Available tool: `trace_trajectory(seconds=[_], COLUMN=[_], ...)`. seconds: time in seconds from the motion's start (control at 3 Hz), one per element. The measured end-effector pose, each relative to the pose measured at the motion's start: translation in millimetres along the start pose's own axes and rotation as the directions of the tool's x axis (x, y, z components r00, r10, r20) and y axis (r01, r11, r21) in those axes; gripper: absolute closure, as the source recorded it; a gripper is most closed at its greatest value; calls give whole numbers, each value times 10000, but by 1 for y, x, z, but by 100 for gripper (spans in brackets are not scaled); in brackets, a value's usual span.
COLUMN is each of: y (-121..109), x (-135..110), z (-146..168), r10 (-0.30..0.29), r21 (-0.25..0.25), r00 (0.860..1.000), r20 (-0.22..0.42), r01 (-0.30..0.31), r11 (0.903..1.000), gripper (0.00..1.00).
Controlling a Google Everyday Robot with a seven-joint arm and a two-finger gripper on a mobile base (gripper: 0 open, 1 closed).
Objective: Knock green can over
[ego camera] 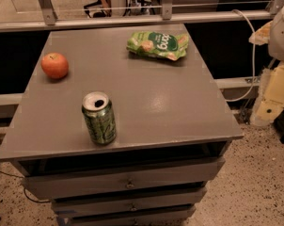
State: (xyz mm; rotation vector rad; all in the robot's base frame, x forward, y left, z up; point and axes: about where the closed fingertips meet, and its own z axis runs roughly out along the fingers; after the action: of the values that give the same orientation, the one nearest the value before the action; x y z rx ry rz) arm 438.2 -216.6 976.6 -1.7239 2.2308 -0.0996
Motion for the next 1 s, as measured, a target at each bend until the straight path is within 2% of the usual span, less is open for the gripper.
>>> trace_trajectory(seconds=[0.33, 0.67, 1.0], y=[0, 0, 8], x=[0, -8, -31], z=[0, 7, 35], r10=[0, 116, 316], r21=[0, -78, -512], r00=[10000, 9988, 9875], r20=[0, 484, 1547], r01=[0, -112, -239], r11=[10000, 9999, 9984], gripper=[0, 0, 0])
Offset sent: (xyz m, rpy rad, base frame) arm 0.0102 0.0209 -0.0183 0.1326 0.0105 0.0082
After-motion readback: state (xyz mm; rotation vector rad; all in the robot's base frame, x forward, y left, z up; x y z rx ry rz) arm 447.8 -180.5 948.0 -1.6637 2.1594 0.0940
